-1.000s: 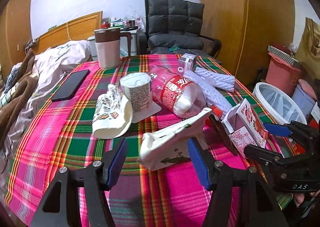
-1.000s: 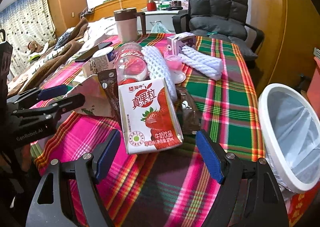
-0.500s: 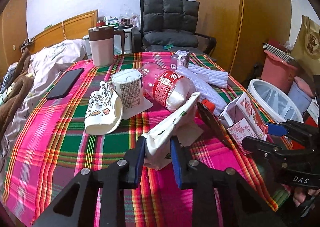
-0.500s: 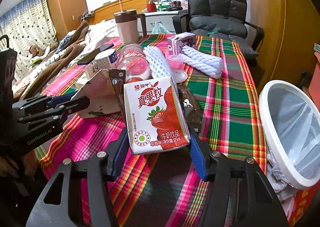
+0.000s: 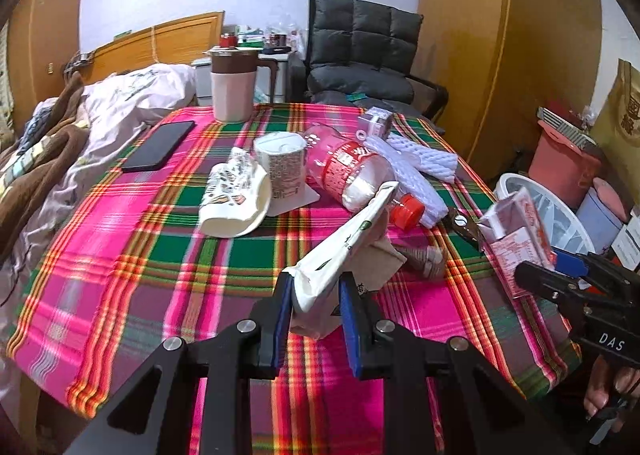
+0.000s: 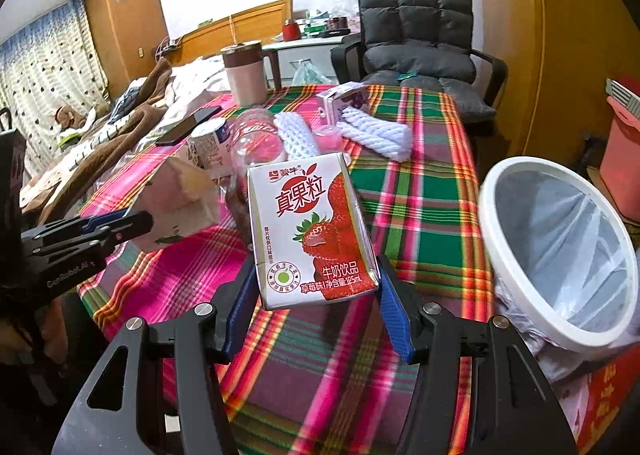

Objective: Collect trash
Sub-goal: 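Carry the carton with the right tool over the bin while the left carries the bag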

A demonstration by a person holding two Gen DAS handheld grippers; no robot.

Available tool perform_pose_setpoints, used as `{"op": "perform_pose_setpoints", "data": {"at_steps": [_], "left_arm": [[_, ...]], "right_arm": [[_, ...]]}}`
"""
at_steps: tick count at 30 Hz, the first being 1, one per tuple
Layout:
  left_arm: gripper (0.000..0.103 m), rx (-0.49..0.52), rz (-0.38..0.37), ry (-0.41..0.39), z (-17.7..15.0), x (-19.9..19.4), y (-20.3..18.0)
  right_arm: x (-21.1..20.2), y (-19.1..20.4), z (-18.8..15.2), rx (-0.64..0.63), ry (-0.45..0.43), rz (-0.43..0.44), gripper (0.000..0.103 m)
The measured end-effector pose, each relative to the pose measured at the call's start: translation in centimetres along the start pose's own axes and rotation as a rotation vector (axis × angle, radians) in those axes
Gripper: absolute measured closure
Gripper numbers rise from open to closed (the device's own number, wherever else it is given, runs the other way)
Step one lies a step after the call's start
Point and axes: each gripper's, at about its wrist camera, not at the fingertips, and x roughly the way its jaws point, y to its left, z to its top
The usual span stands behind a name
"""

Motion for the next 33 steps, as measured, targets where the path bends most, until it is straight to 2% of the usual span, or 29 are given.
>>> {"op": "perform_pose_setpoints", "data": {"at_steps": [7,12,22,29,33], "left_arm": [[0.079,-0.020,0.030,-0.031,0.7,-1.7,-0.1],[0.079,0.014,-0.012,-0.048,2.3,-1.9,-2.2],[0.079,0.112,-0.158,-0.040,5.0,1.0,-9.9],[0.079,0.187,-0.291,-0.005,6.2,3.8,-15.9],[0.079,0.226,-0.335,0.011,6.6,5.5,-19.1]], "right_arm": [[-1.1,-1.6,0.0,0.036,-0.034,-0.037,0.045],[-2.0,-3.3,-0.1,0.069,-0.062,-0.077,0.045],[-3.7,-8.4,-1.2,0.163,-0.079,-0.190,0.045],[-4.3,-11.9,-2.0,0.232,-0.064,-0.263,0.045],[-4.4,-13.0,-2.6,0.256,-0.043,-0.286,0.045]]}}
